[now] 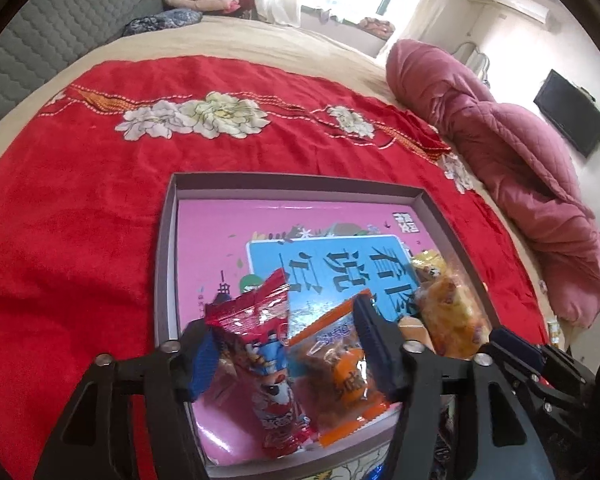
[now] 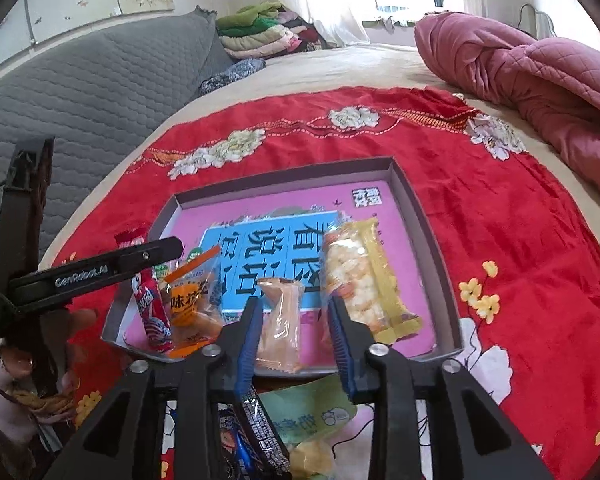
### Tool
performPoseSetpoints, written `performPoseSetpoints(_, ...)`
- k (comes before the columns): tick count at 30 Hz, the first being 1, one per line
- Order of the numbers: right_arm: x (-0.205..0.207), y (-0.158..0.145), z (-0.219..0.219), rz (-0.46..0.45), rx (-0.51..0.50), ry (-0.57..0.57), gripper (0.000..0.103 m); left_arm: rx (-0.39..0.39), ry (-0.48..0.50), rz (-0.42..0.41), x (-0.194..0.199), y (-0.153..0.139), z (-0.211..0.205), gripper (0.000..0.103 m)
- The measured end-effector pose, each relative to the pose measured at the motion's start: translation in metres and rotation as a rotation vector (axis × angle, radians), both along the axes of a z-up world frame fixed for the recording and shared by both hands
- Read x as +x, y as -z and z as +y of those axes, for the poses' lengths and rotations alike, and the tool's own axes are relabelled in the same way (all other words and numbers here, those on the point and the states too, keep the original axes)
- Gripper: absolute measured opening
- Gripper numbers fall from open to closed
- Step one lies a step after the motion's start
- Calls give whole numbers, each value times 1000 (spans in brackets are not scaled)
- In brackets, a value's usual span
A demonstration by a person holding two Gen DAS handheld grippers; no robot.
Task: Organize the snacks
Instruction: 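Open the right gripper to drop the pastry bag while the left gripper releases the red packet in the box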
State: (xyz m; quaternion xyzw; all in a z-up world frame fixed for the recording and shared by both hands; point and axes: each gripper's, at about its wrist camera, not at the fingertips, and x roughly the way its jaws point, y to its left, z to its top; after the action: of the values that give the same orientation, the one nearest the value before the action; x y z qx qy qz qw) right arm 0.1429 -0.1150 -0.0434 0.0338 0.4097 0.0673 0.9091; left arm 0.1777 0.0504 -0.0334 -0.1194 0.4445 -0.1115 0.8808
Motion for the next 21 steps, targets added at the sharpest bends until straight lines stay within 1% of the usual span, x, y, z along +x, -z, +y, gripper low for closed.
performPoseSetpoints(6,-1,-5,-6,-14,-1,19,37,-8,21,-13,-4,-12,-2,69)
performPoseSetpoints(9,-2,-8,-8,-22,-1,27,46,-9,27,-19,-7,-19,-2,71)
performPoseSetpoints(12,-4,-12,-11,-33,0,32,47,-11,29,-21,-10,-25,0,74)
performPoseSetpoints(21,-8,-22,-12,-59,7,24,49,-11,10,-18,-22,-36,13,75)
